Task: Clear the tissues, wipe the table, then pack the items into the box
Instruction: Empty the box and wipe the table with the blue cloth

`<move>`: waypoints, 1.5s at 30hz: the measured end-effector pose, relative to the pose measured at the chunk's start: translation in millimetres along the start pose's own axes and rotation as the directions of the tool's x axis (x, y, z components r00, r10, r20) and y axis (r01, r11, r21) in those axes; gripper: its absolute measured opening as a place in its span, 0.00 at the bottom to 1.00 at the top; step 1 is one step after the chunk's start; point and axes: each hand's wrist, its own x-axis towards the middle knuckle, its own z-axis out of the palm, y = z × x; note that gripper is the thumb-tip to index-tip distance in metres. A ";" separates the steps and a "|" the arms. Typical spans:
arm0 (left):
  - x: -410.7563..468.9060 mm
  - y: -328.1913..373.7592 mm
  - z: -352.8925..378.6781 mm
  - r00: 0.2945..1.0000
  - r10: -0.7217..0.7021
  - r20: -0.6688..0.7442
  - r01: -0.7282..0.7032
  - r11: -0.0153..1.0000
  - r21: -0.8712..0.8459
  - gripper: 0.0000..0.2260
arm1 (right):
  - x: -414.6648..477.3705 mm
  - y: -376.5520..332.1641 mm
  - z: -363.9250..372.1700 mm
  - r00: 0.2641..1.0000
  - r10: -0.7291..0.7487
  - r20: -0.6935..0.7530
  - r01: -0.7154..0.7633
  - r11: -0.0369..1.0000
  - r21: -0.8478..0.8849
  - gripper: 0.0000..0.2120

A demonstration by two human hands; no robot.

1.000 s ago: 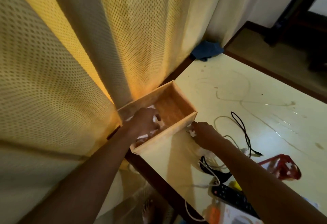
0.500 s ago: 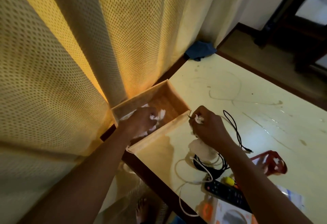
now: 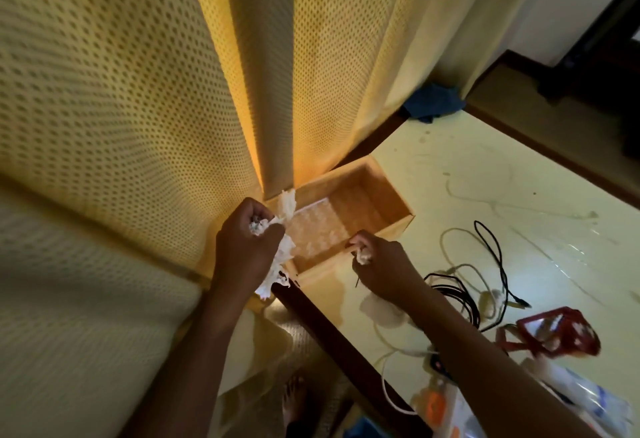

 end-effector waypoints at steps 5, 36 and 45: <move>-9.8 -14.0 -10.1 0.997 -0.053 -0.062 0.049 0.997 -0.067 0.11 | -20.3 7.5 4.9 0.992 0.110 -0.068 -0.106 0.992 0.070 0.08; -83.5 21.7 30.1 0.910 -0.021 0.413 0.102 0.980 -0.174 0.07 | -206.7 5.7 -8.8 0.780 0.477 -0.405 -0.152 0.773 0.616 0.11; -204.8 21.8 47.6 0.883 -0.023 0.469 0.119 0.977 -0.176 0.05 | -336.1 33.7 4.1 0.781 0.541 -0.312 -0.118 0.618 0.777 0.07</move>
